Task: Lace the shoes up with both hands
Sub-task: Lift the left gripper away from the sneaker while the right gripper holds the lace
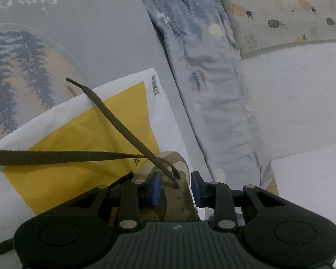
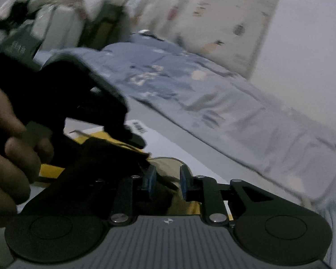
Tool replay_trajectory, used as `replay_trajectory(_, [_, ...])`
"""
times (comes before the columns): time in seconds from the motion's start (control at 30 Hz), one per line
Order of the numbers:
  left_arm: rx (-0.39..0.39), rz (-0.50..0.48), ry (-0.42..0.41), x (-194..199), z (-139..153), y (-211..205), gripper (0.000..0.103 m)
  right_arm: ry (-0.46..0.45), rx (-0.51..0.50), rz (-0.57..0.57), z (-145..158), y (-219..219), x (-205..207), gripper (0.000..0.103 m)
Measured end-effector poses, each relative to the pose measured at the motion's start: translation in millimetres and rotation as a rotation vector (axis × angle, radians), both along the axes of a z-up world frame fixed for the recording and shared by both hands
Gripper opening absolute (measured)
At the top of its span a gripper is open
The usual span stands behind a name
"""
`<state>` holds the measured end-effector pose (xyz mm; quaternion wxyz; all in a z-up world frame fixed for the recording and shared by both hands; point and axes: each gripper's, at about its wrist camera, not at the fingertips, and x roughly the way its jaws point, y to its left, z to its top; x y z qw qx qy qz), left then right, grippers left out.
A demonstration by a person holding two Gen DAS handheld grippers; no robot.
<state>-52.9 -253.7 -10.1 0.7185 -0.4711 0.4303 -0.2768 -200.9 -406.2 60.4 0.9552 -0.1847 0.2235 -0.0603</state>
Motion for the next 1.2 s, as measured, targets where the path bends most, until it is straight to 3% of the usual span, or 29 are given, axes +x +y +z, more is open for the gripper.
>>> replay_trajectory(0.13, [0.011,0.012,-0.015,-2.1,2.4,1.7,0.004,-0.02,0.083,-0.081,7.4,-7.8,-11.6,0.02])
replay_trajectory(0.23, [0.013,0.014,-0.019,-2.9,2.0,1.7,0.0,-0.004,0.109,-0.106,4.4,-10.4,-12.6,0.02])
replay_trajectory(0.43, [0.016,0.029,-0.03,-5.7,4.8,3.4,0.0,0.04,0.151,-0.161,-3.9,-14.4,1.8,0.02])
replay_trajectory(0.53, [0.023,0.049,-0.043,-6.3,9.6,7.8,0.0,0.048,0.172,-0.172,-9.4,-15.1,2.7,0.011])
replay_trajectory(0.83, [0.049,0.21,-0.086,1.4,25.4,52.1,0.0,0.041,0.172,-0.186,-12.4,-15.3,0.9,0.009])
replay_trajectory(1.2, [0.119,0.4,-0.075,13.9,30.6,113.3,0.0,0.044,0.176,-0.188,-12.8,-17.4,-1.2,0.009])
